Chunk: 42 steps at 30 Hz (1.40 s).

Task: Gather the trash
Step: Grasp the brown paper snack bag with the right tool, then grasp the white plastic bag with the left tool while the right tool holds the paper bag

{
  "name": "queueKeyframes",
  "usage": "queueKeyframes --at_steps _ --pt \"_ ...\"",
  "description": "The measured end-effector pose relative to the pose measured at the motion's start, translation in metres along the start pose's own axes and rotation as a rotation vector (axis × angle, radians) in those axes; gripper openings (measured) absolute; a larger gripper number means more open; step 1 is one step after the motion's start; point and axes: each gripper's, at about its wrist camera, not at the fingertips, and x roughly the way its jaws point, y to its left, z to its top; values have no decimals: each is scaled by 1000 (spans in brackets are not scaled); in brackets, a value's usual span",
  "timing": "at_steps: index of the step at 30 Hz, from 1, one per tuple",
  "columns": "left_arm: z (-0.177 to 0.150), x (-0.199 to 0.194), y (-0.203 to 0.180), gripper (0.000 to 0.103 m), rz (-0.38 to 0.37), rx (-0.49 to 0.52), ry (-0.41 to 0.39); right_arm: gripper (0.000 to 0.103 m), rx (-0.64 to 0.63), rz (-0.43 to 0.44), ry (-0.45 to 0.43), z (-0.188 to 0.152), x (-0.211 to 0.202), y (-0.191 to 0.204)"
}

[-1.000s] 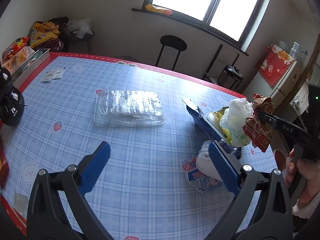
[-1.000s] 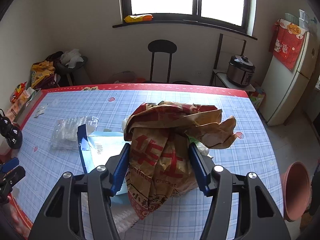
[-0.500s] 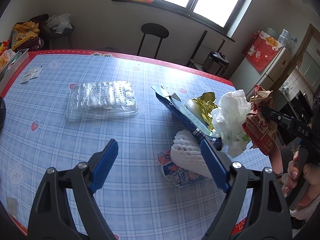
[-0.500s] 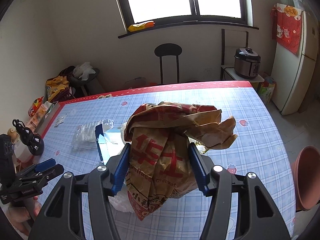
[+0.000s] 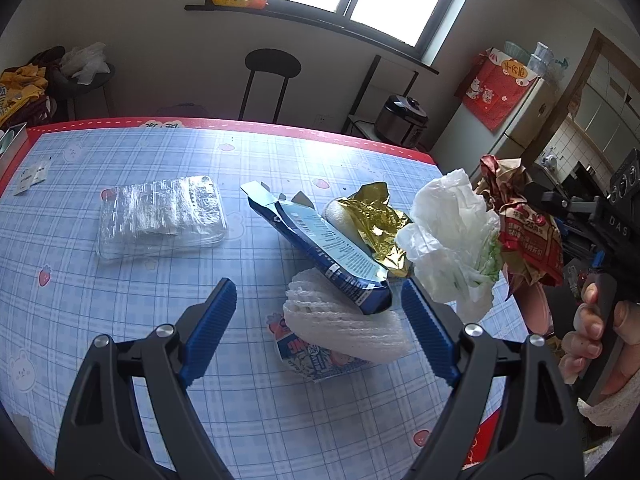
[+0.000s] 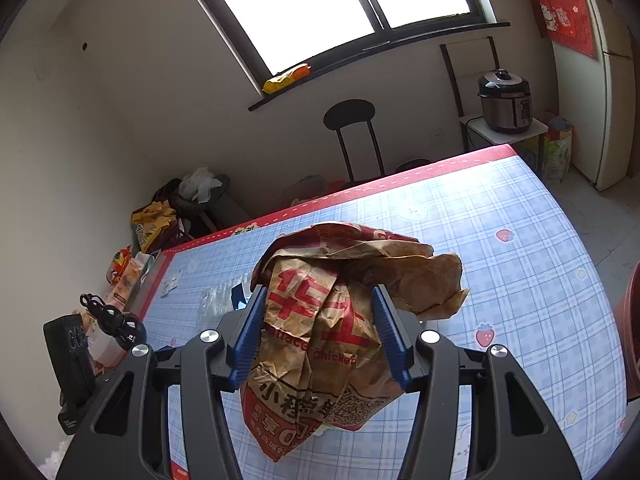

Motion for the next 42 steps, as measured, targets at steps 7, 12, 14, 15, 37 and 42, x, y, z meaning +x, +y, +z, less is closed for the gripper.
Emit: queueKeyframes --at_steps 7,12,14,15,37,42 --pt "0 4 -21 83 -60 34 3 52 47 82 54 -6 -7 -17" --pt "-6 8 -48 83 -112 109 19 52 192 127 63 -11 -16 -44" --pt "-11 11 -59 84 -159 132 32 52 267 158 80 -12 -17 -56" --pt "-14 13 -66 84 -183 145 42 52 281 155 84 -13 -18 -60" --pt "-28 65 -131 96 -559 76 58 52 175 104 66 7 -78 -58" --pt "-22 79 -129 95 -608 18 98 52 179 112 73 5 -78 -58"
